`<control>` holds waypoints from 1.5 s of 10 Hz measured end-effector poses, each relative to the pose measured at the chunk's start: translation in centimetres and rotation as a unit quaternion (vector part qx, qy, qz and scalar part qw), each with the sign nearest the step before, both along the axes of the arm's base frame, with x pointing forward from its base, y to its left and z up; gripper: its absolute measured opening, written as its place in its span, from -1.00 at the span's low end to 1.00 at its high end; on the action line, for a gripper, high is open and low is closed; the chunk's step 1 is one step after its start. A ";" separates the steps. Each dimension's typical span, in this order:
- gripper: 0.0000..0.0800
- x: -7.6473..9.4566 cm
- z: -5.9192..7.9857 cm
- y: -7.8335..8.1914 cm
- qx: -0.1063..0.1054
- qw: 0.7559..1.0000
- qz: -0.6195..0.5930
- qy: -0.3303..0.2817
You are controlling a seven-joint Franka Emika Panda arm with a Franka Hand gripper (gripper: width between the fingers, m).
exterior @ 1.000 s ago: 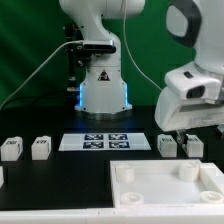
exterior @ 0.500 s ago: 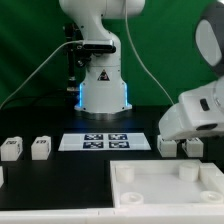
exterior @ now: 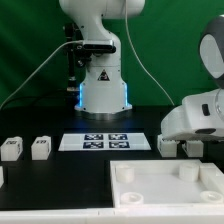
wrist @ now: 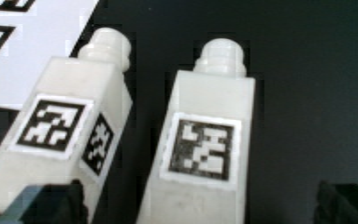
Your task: Assemble one leg
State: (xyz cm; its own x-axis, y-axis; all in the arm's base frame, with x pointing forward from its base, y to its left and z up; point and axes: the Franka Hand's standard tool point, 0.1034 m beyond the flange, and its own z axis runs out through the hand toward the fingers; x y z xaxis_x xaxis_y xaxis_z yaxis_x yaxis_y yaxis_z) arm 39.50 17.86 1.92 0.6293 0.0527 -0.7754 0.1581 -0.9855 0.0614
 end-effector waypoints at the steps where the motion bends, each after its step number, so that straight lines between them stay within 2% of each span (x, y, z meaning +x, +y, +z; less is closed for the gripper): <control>1: 0.62 -0.4 -0.3 -0.1 -0.010 1.000 -0.010 0.008; 10: 0.62 -0.9 -1.1 0.6 -0.011 1.000 -0.009 0.021; 11: 0.35 -0.9 -1.1 0.6 -0.011 1.000 -0.009 0.021; 12: -0.02 -0.9 -1.1 0.6 -0.011 1.000 -0.009 0.021; 13: -0.02 -1.0 -1.0 0.6 -0.010 1.000 -0.009 0.022; 14: -0.27 -1.0 -1.0 0.7 -0.010 1.000 -0.008 0.022; 15: -0.27 -1.0 -1.0 0.7 -0.010 1.000 -0.008 0.022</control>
Offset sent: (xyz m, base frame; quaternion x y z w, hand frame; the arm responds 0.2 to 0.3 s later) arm 0.0012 0.0063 -0.0003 -0.0012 -0.0037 0.0128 0.9999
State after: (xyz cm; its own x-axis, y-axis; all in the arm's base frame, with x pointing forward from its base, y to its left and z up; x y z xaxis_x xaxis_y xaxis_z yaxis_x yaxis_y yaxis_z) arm 38.54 18.51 0.92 0.5944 0.0266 -0.8037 0.1450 -0.9866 0.0745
